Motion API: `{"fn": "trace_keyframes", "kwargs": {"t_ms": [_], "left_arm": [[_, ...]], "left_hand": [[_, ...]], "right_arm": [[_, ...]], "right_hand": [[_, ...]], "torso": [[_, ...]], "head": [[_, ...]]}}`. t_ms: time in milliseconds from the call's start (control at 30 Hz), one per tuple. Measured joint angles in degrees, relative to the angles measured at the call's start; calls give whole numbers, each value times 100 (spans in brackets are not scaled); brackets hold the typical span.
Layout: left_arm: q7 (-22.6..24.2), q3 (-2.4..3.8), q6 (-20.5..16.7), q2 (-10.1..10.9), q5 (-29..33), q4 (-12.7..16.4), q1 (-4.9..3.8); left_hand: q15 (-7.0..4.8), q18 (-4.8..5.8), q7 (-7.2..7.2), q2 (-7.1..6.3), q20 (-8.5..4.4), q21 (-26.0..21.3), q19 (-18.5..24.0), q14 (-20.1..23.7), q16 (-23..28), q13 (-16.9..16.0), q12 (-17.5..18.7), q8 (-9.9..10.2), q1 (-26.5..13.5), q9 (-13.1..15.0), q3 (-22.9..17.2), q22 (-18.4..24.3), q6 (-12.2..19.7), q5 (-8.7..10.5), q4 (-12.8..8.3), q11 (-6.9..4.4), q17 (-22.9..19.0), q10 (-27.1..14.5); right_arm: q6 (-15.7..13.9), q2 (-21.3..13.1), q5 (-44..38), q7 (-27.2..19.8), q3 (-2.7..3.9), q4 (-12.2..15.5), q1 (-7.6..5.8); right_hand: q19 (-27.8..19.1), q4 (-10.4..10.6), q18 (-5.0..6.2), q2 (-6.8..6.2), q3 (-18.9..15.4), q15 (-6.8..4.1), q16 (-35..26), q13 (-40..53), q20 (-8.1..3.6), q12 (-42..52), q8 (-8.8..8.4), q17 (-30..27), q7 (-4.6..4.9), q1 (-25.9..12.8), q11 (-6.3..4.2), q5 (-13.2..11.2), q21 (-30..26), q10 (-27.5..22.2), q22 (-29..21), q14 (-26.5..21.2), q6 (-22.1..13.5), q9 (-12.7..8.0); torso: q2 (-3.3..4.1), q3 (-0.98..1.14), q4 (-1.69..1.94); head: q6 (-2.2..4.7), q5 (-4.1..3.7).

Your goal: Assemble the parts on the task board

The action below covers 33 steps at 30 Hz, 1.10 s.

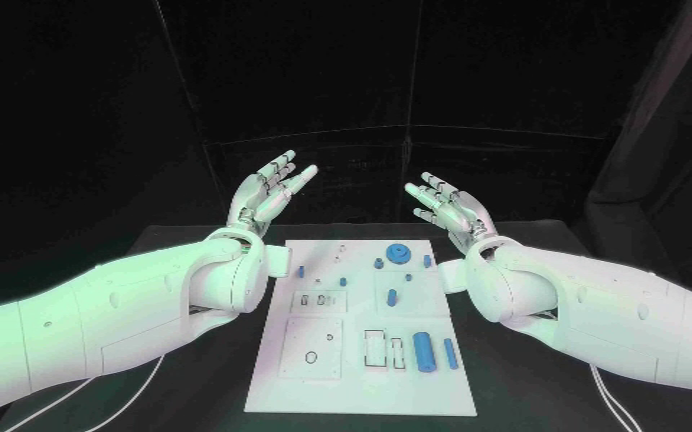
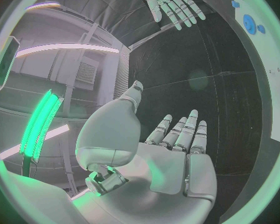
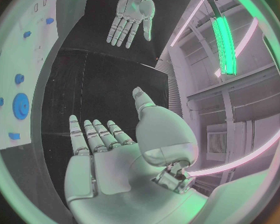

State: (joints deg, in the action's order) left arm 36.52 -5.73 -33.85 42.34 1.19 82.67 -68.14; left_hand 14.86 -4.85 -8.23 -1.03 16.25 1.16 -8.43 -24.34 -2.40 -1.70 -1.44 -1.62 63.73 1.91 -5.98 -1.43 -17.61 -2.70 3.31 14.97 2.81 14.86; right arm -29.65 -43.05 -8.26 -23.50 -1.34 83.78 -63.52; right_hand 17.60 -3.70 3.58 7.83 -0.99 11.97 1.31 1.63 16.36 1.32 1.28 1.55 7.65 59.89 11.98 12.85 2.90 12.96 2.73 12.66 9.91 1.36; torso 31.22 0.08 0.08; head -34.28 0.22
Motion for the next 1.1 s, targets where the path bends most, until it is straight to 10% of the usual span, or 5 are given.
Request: {"fn": "trace_keyframes", "kwargs": {"t_ms": [333,533,667,833,1100], "left_arm": [[165,-4,318,43,18,-14,-6],[192,-8,580,241,51,-38,2],[205,-9,769,303,-35,57,3],[210,-7,967,443,-248,230,1],[210,-6,1184,658,-564,634,-2]], "left_hand": [[16,-2,-26,57,63,134,-234,-852,-250,-47,-78,-75,167,46,-89,-65,-363,-18,-80,99,120,433],[-285,-345,-181,193,47,856,-2032,-2290,-804,-270,-695,-484,424,232,-116,-446,-2205,-18,-384,-93,305,2965],[-517,-535,-405,256,10,1301,-3048,-2996,-999,-283,-923,-693,487,291,-118,-619,-3235,-18,-547,-308,343,3801],[-699,-536,-489,310,-131,1483,-3599,-3566,-1043,-268,-965,-704,541,247,-168,-636,-3636,-18,-708,-503,353,4407],[-861,-535,-405,358,-304,1513,-4034,-4114,-1043,-223,-786,-582,527,192,-276,-569,-3821,-18,-917,-627,459,4740]], "right_arm": [[868,34,-807,348,-27,-277,-92],[814,-149,-2054,498,-21,-583,-153],[809,-142,-2724,573,-23,-611,-244],[802,-144,-3518,696,-12,-677,-402],[925,-7,-5051,1187,-11,-793,-664]], "right_hand": [[1414,-592,320,-51,26,5,468,161,8,405,298,163,100,853,89,0,602,1968,264,2033,1472,164],[2302,-918,502,-27,66,-180,719,183,-52,600,532,193,261,1190,-36,-21,1025,3330,403,3440,2909,251],[2750,-1073,536,-27,112,-325,788,183,-156,600,535,216,366,1280,-136,-21,1251,3942,462,4153,3546,251],[3199,-1189,625,-35,197,-504,832,183,-307,583,535,245,468,1363,-249,-21,1519,4488,543,4872,4075,251],[3908,-1274,624,-165,334,-821,1051,188,-640,444,498,401,344,1493,-448,14,2182,5134,845,6003,4602,250]], "torso": [[15,-3,1],[145,-13,-15],[216,-12,-8],[343,-13,21],[553,-49,79]], "head": [[-5,1],[-8,-26],[9,-47],[45,-64],[75,-115]]}}
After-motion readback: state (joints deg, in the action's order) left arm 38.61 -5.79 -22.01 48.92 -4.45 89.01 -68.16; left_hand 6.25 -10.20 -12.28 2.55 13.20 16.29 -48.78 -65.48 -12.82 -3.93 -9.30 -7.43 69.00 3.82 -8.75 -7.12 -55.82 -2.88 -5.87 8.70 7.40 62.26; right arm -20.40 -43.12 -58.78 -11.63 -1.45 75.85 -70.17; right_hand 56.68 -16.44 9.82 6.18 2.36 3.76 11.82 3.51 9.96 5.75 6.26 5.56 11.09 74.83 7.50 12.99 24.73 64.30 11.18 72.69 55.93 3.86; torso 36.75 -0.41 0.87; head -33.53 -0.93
